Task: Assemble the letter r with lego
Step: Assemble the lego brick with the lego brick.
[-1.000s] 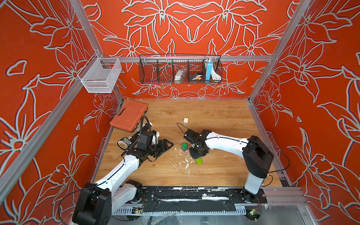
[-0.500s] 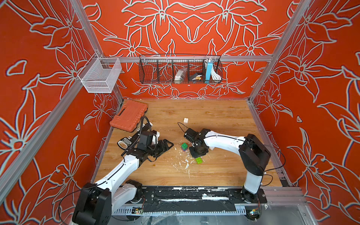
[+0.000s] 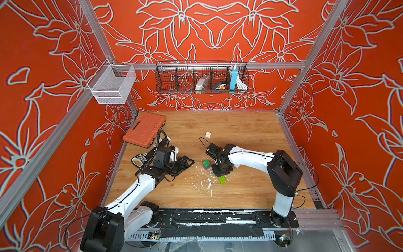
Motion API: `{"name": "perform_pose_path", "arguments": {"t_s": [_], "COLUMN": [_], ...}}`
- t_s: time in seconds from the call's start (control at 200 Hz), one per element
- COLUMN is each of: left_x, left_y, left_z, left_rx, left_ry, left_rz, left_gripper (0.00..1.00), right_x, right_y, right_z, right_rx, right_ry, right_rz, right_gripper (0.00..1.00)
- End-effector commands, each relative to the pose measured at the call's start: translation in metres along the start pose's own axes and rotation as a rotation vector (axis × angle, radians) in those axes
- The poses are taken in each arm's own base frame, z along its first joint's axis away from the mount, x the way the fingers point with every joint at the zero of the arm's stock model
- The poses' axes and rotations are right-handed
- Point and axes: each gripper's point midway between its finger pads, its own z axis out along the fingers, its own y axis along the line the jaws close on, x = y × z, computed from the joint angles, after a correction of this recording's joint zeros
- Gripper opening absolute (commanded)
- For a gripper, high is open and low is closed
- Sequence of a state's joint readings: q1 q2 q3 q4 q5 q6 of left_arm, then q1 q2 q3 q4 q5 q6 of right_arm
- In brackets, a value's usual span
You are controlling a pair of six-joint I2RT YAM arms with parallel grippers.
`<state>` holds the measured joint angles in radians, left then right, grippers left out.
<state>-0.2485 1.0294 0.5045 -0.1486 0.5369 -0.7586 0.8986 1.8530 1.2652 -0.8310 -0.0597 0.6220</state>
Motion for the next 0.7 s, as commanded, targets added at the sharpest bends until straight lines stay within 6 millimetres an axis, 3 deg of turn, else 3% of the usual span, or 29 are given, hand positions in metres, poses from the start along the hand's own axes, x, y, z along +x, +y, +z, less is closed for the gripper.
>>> {"name": "perform_pose_path", "arguments": {"t_s": [0.0,0.35,0.691], "left_x": [-0.001,-0.001,-0.001], "left_y": [-0.002,-0.002,-0.003], "left_z": [-0.004,-0.005,-0.007], "left_rx": [0.006,0.001,0.0], "left_ry": [-0.005,-0.005,-0.004], "left_rz": [0.014,0.016,0.02], "left_gripper": [0.78,0.78,0.78], "right_x": [0.02,0.027,0.027], "right_y": [-0.015,-0.02,-0.011], "right_z": [0.02,0.029,0.031], "right_rx": [0.105,0.166,0.179], "right_ry": [0.09,0.118,0.126], "right_rz": [0.013,0.031,0.006], "right_gripper": [0.0,0.0,0.0]}}
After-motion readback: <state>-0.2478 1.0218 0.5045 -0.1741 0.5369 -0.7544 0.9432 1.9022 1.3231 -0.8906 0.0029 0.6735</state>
